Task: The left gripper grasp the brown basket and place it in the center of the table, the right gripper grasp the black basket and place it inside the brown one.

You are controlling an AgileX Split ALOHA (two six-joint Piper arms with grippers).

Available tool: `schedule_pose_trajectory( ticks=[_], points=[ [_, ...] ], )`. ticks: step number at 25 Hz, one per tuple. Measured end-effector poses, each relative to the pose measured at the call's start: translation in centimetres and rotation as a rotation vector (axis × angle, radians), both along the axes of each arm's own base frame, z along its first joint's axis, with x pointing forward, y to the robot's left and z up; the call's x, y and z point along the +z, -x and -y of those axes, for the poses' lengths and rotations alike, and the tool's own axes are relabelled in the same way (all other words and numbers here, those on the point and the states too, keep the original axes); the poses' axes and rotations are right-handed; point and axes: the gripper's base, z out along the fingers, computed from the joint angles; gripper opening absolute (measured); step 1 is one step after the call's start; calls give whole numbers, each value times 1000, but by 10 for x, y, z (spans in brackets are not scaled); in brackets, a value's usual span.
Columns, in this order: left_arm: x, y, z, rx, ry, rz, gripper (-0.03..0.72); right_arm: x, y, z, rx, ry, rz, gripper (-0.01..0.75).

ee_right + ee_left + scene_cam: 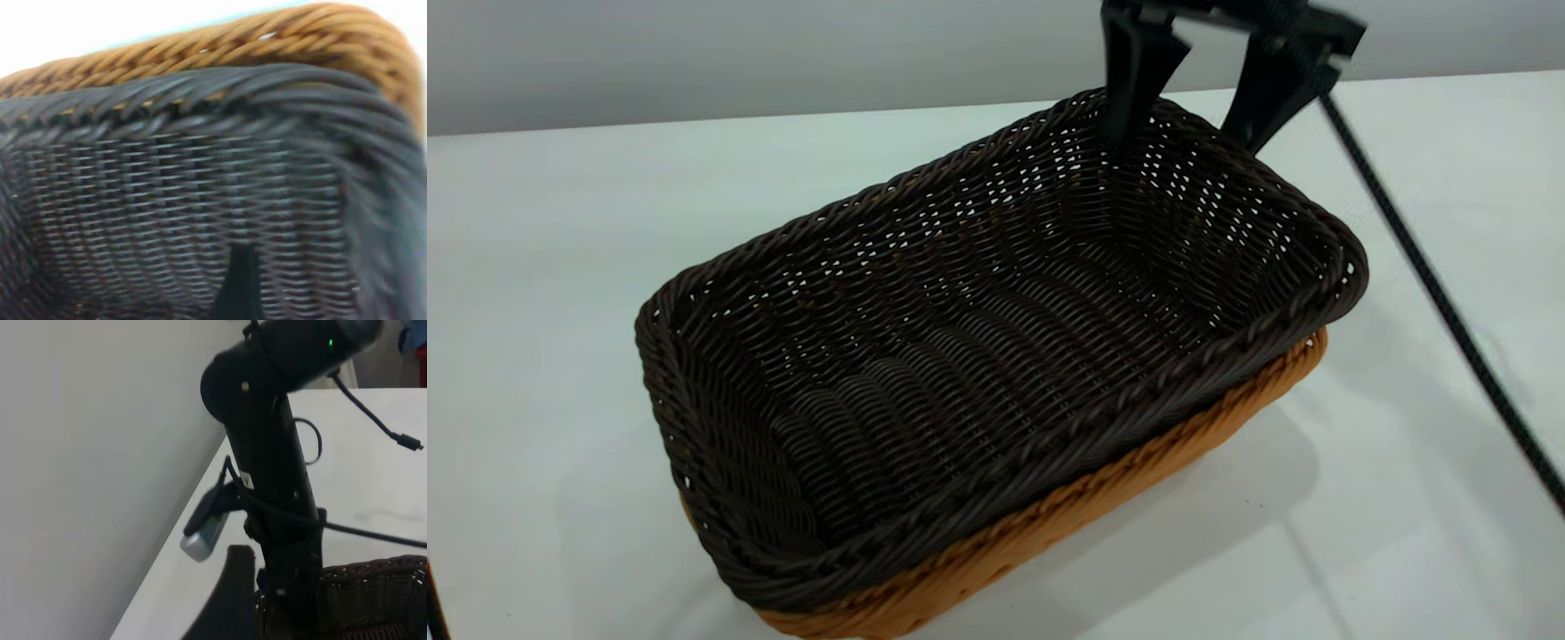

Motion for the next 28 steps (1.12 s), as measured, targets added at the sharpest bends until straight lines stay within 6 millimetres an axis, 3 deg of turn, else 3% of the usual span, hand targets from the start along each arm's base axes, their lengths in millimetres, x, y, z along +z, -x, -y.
schedule_pose_trajectory(
  ticks=[5,12,15,19,23,28],
  points=[
    [0,0,0,1,1,0,668,18,-9,0,-18,9,69,633],
    [-5,1,0,-5,-18,-21,668,63,-9,-2,-17,-45,183,594],
    [-6,2,0,-10,-27,-30,652,81,-3,1,-4,-47,227,501],
    [-9,4,-1,-26,-57,-66,585,109,6,4,-2,-66,288,273],
    [-8,13,-7,-38,-71,-113,415,136,18,7,11,-86,351,41],
    [3,31,-21,-46,-59,-152,78,184,44,15,65,-111,484,2]
  ],
)
